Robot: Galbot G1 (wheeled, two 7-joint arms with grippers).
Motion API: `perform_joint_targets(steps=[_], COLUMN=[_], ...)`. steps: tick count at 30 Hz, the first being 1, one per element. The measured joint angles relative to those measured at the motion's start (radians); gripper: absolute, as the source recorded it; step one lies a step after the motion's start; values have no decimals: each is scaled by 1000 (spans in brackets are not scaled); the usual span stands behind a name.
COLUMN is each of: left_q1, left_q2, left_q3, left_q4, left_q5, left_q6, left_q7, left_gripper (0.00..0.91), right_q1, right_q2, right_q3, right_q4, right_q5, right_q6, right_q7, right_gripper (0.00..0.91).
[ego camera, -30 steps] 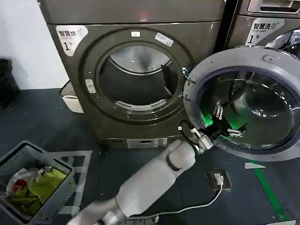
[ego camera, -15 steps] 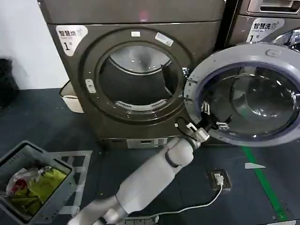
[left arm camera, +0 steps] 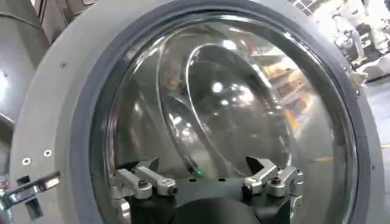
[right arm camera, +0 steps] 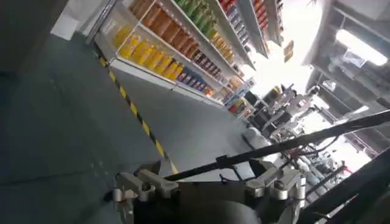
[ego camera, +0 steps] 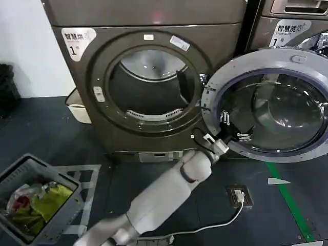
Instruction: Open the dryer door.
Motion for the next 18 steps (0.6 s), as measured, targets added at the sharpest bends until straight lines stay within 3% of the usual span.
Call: perform_joint_targets(steps=[11, 18], left_q1=[58, 116], left_q2=[1, 183], left_q3=[55, 85], left_q4=[-147, -337], left_q5=[-58, -93], left_q6=[33, 65], left_q7=[35, 49], left_gripper=[907, 907], right_q1=[-1, -1], right_q2=[-10, -25], right_q3=[2, 9], right_q4=[-10, -31], right_q5=[8, 15], right_q6=[-10, -23], right_q7=[-2, -3], right_gripper=[907, 907])
